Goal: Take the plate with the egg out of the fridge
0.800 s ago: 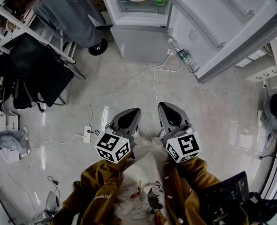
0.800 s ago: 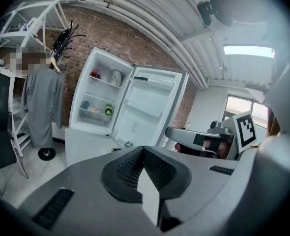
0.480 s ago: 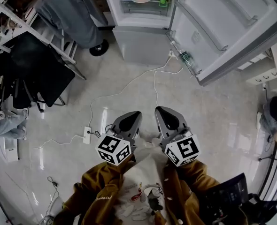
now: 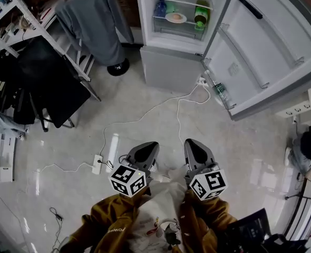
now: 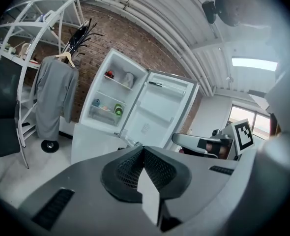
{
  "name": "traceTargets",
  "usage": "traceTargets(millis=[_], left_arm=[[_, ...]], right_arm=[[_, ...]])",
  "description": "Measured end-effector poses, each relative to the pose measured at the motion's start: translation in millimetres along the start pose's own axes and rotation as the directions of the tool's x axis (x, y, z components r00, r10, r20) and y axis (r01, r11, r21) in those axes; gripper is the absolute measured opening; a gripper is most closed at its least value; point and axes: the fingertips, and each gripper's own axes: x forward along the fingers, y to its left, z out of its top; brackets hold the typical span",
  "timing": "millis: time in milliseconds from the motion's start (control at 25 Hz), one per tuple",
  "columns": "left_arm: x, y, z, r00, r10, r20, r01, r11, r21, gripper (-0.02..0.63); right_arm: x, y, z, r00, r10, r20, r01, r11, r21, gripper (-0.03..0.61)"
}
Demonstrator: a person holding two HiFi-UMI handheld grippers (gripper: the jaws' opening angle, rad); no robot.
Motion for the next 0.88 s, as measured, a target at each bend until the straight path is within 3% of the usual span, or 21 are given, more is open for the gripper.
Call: traceTargets(millis=[160, 520, 680, 880], left_arm=[[-5, 21, -1, 1.0, -0.01, -0.018, 0.01, 1.0, -0.01, 0.008], [34, 57, 13, 0.997, -0.033, -0.065, 0.032, 0.999, -0.018, 0.008], [75, 81, 36, 0.997, -0.025, -0.072, 0.024, 1.0, -0.009, 0.008], [145, 105, 91, 0.997, -0.026, -0.067, 0.028, 0.999, 0.026, 0.008]], right_arm=[[11, -4, -9, 0.998, -0.064, 0.006, 0.064, 0.997, 0.049, 0.006], [61, -28, -8, 0.996, -0.093, -0.014, 0.093, 0.993, 0.076, 0.006], [102, -65, 12, 0.995, -0.101, -0.003, 0.101, 0.991, 0.089, 0.006], [165, -122, 57, 0.995, -0.1, 0.014, 0.098, 0.991, 0.088, 0.006]])
